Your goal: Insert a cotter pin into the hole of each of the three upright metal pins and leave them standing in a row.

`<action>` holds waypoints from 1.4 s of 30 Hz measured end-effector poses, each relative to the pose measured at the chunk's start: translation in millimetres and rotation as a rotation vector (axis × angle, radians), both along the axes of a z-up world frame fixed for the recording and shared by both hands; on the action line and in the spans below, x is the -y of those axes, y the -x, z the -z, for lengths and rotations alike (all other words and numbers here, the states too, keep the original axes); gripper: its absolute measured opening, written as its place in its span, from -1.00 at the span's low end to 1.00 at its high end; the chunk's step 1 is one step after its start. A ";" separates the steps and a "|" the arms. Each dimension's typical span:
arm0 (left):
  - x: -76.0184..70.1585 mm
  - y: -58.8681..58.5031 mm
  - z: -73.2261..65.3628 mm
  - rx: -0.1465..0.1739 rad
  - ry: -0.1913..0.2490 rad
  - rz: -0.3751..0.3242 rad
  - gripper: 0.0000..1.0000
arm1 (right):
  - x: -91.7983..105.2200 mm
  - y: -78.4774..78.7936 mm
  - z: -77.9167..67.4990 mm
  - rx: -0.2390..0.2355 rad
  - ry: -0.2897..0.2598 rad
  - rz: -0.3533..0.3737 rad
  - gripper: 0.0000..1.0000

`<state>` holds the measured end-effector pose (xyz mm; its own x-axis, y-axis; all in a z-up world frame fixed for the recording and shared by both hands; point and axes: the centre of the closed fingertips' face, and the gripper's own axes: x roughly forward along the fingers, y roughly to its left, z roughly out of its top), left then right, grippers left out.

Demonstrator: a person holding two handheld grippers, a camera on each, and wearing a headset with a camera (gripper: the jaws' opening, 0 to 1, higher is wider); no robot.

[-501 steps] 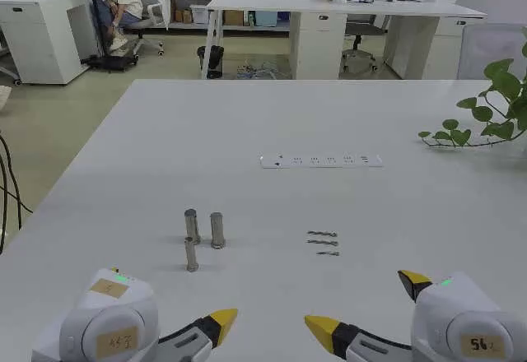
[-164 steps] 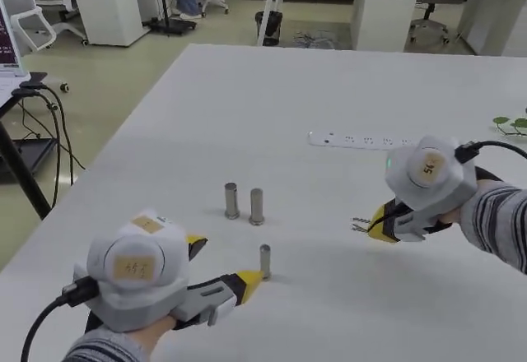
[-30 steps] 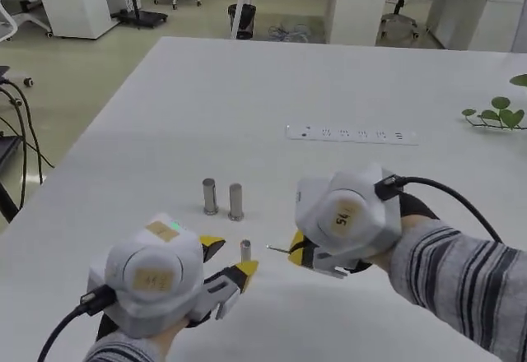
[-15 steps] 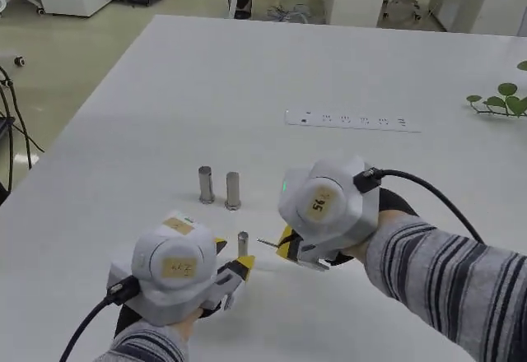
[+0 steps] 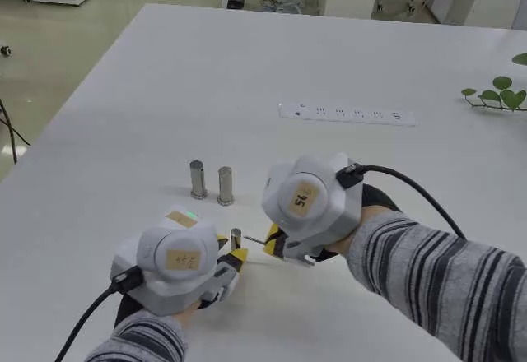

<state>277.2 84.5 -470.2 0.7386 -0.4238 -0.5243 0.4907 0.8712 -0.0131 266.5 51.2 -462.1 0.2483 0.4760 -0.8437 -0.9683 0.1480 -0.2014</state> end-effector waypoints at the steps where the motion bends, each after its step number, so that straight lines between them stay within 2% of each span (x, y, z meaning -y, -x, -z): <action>1: 0.5 0.1 0.2 0.000 0.001 0.002 -0.75 | -0.5 0.2 0.0 -0.001 -0.002 0.001 -1.00; 7: 1.5 0.9 3.0 -0.007 0.007 -0.003 -0.80 | -2.2 0.6 0.4 0.000 0.004 -0.006 -1.00; 11: 2.2 0.3 3.1 -0.001 0.002 -0.003 -0.89 | -2.7 0.7 0.6 -0.002 0.007 -0.008 -1.00; 27: 2.2 -1.0 3.3 0.015 -0.003 -0.003 -0.90 | -8.8 -1.4 -3.2 0.001 0.001 -0.013 -1.00; 32: 1.6 -1.5 3.5 0.014 -0.006 -0.011 -0.90 | -9.9 1.4 -7.2 0.013 0.018 -0.032 -1.00; 37: 2.8 -1.2 3.8 0.021 -0.026 -0.003 -0.90 | -13.1 2.9 -18.3 0.011 -0.018 -0.027 -1.00; 40: 3.0 -1.4 3.9 0.021 -0.026 -0.005 -0.90 | -13.7 1.5 -14.8 0.028 -0.010 -0.039 -1.00; 42: 2.8 -1.3 3.9 0.021 -0.029 -0.006 -0.90 | -16.1 2.8 -14.7 0.008 -0.028 -0.022 -1.00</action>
<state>278.5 81.8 -474.1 0.7519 -0.4043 -0.5208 0.4856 0.8739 0.0227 263.7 67.4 -447.4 0.2442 0.5051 -0.8278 -0.9697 0.1329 -0.2050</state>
